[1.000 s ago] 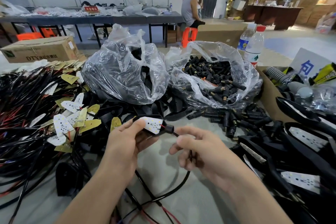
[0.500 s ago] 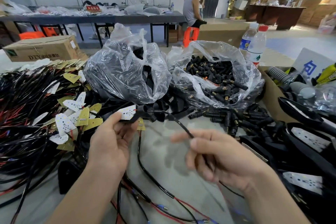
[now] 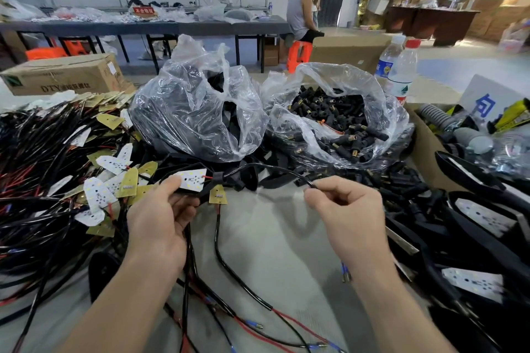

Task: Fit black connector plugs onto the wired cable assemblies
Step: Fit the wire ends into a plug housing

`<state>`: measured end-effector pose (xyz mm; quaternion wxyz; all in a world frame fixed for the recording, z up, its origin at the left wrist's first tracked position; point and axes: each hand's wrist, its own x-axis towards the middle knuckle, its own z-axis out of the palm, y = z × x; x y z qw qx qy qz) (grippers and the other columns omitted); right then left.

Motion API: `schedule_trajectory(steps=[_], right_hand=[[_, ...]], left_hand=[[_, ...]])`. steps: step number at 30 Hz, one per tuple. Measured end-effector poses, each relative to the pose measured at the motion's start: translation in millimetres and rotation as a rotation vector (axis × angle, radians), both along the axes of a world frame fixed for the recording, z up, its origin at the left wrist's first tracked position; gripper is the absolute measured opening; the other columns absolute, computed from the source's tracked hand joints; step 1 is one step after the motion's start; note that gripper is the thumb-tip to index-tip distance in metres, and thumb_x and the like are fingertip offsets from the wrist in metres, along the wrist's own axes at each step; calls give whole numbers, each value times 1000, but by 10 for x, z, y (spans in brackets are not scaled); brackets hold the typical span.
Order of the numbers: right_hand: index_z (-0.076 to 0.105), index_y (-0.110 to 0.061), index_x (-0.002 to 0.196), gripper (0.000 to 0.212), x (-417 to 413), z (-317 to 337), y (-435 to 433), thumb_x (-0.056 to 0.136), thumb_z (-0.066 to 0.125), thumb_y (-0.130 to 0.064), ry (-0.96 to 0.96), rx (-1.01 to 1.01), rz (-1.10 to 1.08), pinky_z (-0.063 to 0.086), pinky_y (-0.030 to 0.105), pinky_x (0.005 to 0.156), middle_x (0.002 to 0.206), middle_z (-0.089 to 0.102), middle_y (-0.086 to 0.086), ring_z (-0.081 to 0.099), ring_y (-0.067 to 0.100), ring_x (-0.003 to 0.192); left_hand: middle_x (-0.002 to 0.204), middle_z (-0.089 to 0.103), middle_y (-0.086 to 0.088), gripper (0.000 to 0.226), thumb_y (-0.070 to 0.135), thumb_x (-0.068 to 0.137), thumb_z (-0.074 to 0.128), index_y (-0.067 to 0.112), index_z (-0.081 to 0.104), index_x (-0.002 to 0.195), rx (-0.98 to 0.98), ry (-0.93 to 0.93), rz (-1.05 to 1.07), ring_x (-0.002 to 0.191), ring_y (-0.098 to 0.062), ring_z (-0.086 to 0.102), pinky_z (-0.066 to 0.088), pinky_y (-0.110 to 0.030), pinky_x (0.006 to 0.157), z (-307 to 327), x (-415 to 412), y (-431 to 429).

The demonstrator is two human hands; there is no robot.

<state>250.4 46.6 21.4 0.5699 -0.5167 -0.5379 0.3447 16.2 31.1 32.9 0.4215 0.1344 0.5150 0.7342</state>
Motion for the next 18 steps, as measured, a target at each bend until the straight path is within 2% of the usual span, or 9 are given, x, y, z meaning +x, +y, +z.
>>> schedule_trajectory(steps=[3, 6, 8, 10, 11, 12, 14, 16, 18], right_hand=[[77, -35, 73, 3, 16, 43, -57, 75, 77, -33, -521, 307, -241, 42, 32, 67, 50, 42, -13, 41, 12, 67], [77, -35, 80, 9, -14, 75, -94, 78, 71, -41, -610, 290, -354, 48, 38, 68, 44, 36, -17, 42, 13, 58], [71, -35, 88, 12, -36, 38, -108, 84, 63, -43, -518, 238, -353, 49, 37, 70, 54, 55, -20, 57, 11, 63], [71, -37, 100, 22, -45, -3, -106, 85, 54, -39, -324, 157, -247, 52, 32, 81, 85, 72, -22, 67, 4, 88], [73, -37, 103, 29, -40, -30, -90, 83, 51, -35, -197, 119, -184, 52, 25, 85, 97, 74, -18, 68, 1, 97], [76, -35, 103, 33, -39, -45, -63, 82, 50, -32, -62, 86, -133, 51, 21, 86, 101, 76, -15, 68, 0, 99], [80, -28, 93, 27, -45, -31, 2, 87, 54, -24, 187, 25, -93, 53, 25, 86, 95, 79, -7, 71, 4, 94], [81, -22, 81, 27, -42, -1, 40, 93, 59, -12, 292, -47, -67, 52, 24, 75, 83, 79, 1, 73, 6, 81], [80, -18, 75, 36, -20, 8, 46, 92, 58, 5, 343, -111, 52, 47, 18, 57, 74, 77, 9, 64, 7, 60]], left_hand=[[58, 70, 2, 12, 12, 98, 62, 11, 65, 87, 8, -21, 26, 44, -9, 62, 47, -15, 42, -23, -49, 9], [52, 62, 4, 16, 9, 93, 60, 14, 65, 80, 12, 6, -5, 39, -9, 51, 38, -15, 37, -35, -101, -7], [54, 57, 4, 22, 0, 88, 52, 13, 66, 76, 105, 158, -144, 37, -8, 43, 30, -15, 34, -35, -132, -59], [59, 63, 10, 24, -9, 81, 52, 8, 69, 78, 164, 568, -362, 48, -1, 56, 39, -10, 42, -19, -158, -97], [61, 65, 10, 17, -5, 73, 58, 7, 70, 73, 154, 684, -516, 55, -2, 60, 43, -10, 47, -17, -162, -96], [62, 66, 6, 13, 2, 61, 62, 6, 72, 67, 114, 693, -661, 58, -9, 60, 44, -14, 48, -26, -174, -86], [64, 65, -9, 24, 7, 48, 65, 7, 77, 69, -8, 693, -1008, 56, -16, 54, 39, -20, 49, -60, -182, -73], [67, 68, -12, 20, 11, 62, 70, 8, 80, 80, -106, 809, -1341, 55, -15, 54, 39, -22, 52, -85, -156, -88], [69, 72, -9, 16, 23, 79, 71, 11, 80, 83, -115, 810, -1486, 53, -13, 58, 44, -20, 55, -93, -80, -134]])
